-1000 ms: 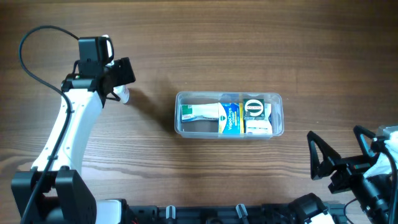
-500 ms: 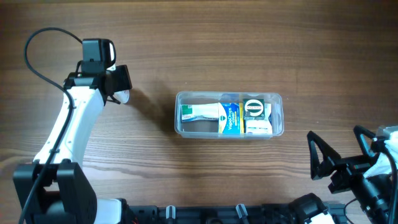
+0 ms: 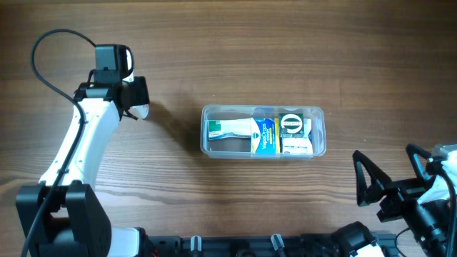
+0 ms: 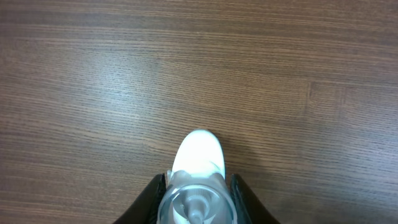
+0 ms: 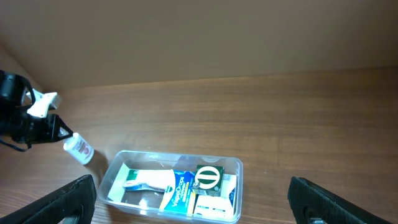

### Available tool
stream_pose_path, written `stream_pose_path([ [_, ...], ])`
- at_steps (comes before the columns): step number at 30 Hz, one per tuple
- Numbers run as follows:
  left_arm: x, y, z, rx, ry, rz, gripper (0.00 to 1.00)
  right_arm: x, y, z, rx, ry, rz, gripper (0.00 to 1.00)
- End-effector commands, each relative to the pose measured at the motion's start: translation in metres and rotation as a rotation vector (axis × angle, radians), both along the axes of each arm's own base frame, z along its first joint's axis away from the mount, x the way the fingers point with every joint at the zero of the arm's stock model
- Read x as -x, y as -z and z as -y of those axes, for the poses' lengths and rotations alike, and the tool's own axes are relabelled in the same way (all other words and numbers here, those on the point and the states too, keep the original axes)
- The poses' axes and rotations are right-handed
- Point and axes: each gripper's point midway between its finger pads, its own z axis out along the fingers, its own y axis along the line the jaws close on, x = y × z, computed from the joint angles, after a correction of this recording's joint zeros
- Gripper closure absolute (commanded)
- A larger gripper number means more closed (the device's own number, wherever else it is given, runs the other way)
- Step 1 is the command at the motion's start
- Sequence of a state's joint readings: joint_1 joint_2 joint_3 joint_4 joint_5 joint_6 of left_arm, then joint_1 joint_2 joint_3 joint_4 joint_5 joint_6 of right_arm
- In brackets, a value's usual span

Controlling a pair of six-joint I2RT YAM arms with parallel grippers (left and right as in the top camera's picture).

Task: Pack container
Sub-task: 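Grasp the small white spray bottle with the left gripper, then carry the spray bottle right and lower it into the container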

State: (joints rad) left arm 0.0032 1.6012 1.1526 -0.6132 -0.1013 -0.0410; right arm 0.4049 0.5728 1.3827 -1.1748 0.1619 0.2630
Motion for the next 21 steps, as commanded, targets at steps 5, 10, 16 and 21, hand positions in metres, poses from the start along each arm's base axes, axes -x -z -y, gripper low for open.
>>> stream_pose_path([
  [5,0.013,-0.061,0.013,-0.008,0.042,0.065,0.83,0.000,-0.002,0.002,0.010,0.007,0.008,0.00],
  [10,0.044,-0.119,0.053,0.004,0.152,0.132,0.84,0.000,-0.002,0.002,0.010,0.007,0.008,0.00],
  [16,0.089,-0.187,0.126,0.093,0.353,0.316,0.86,0.000,-0.002,0.002,0.010,0.007,0.008,0.00],
  [21,0.120,-0.188,0.188,0.127,0.568,0.308,0.86,0.000,-0.002,0.002,0.010,0.007,0.008,0.00],
])
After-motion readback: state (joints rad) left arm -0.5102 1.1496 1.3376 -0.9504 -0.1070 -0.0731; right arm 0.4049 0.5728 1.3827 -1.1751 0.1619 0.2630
